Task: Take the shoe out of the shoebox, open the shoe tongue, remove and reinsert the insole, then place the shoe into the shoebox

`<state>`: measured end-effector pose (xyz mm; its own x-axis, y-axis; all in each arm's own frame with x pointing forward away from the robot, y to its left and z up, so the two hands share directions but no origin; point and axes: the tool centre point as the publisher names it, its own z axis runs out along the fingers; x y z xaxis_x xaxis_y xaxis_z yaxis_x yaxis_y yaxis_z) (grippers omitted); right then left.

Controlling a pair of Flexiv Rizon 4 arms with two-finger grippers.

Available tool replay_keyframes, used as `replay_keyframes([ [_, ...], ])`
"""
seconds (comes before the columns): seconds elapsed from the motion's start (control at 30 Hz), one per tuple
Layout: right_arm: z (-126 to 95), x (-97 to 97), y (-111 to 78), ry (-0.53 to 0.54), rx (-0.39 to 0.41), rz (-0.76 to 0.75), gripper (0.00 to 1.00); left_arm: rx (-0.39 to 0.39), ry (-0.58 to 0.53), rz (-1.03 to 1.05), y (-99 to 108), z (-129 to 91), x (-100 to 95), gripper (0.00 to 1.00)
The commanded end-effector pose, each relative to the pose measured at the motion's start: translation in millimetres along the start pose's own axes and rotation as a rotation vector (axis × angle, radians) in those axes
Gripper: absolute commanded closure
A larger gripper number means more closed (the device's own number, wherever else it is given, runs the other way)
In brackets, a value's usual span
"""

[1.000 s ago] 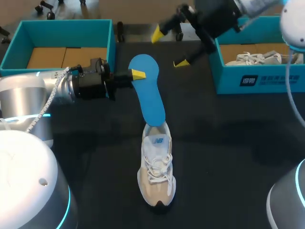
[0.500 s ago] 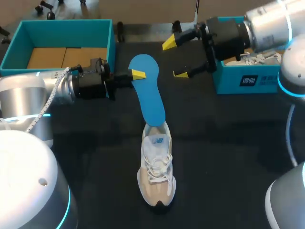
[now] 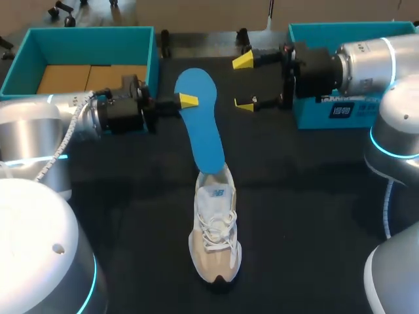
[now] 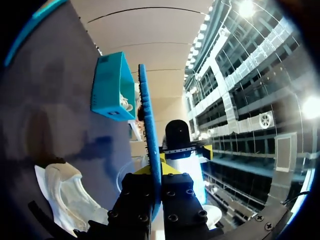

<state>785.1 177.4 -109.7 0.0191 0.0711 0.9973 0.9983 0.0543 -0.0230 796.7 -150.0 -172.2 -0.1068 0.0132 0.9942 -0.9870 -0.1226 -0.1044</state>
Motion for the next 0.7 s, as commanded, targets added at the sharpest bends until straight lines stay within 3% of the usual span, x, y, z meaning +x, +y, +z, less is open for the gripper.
replay_keyframes([
  [0.03,-1.0,1.3,0.9,-0.009,-0.001,0.001,0.0,0.01,-0.005,0.059,-7.3,-2.7,2.6,1.0],
  [0.17,-3.2,1.3,1.1,-0.003,-0.013,0.005,0.0,0.038,0.002,0.216,-14.0,-7.4,5.7,1.0],
  [0.37,-3.2,1.3,1.1,-0.003,-0.013,0.005,0.0,0.141,-0.037,0.517,-30.6,-7.8,4.9,1.0],
  [0.7,-3.2,1.3,1.1,-0.003,-0.013,0.005,0.0,0.11,-0.001,1.003,-33.2,-12.1,11.1,1.0],
])
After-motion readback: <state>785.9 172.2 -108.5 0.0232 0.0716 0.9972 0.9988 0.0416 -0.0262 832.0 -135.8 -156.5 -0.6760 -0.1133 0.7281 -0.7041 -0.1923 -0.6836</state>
